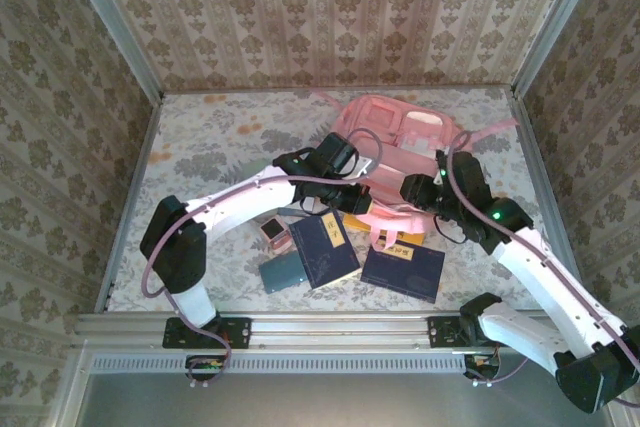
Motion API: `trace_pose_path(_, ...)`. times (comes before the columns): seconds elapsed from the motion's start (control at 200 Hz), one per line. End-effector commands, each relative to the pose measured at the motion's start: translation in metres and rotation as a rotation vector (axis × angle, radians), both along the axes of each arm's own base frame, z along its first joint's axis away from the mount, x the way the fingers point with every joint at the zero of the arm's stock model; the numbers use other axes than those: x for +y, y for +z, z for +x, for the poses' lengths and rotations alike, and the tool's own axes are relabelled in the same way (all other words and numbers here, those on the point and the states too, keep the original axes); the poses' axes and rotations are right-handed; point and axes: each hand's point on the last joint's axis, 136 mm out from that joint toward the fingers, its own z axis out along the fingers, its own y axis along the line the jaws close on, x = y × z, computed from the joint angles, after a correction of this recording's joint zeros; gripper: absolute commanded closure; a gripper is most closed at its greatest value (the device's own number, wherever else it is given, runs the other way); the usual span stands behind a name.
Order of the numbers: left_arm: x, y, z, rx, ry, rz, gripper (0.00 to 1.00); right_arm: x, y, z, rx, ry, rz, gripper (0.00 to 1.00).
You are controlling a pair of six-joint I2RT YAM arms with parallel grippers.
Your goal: Pack the student bag
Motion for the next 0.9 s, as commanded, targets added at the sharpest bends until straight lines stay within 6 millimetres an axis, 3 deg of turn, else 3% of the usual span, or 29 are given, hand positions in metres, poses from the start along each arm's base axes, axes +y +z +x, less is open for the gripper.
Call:
trace_pose_path(0.0,-0.019,0.023,0.0,-0.072,-0.045,-0.064,1.0,0.008,-0.028,-0.028,0.342,-0.265,0.317,0.5)
trace_pose_path(0.105,-0.023,0.021,-0.004,-0.089,-0.062,-0.055,1.0,0.013,-0.047,-0.035,0.473,-0.397,0.456,0.46)
trace_pose_path(0.215,-0.025,0.018,-0.006,-0.108,-0.076,-0.042,1.0,0.013,-0.057,-0.038,0.502,-0.517,0.584,0.42)
trace_pose_path(0.425,-0.031,0.016,-0.009,-0.137,-0.094,-0.027,1.0,0.006,-0.064,-0.044,0.532,-0.632,0.641,0.43)
trace_pose_path(0.66,-0.038,0.02,-0.017,-0.173,-0.127,-0.025,1.0,0.016,-0.075,-0.028,0.547,-0.648,0.664,0.44)
trace_pose_path(0.78,-0.042,0.021,-0.022,-0.183,-0.142,-0.029,1.0,0.021,-0.083,-0.021,0.559,-0.652,0.633,0.49)
trace_pose_path(0.895,-0.044,0.022,-0.027,-0.196,-0.158,-0.028,1.0,0.011,-0.089,-0.015,0.528,-0.69,0.568,0.58)
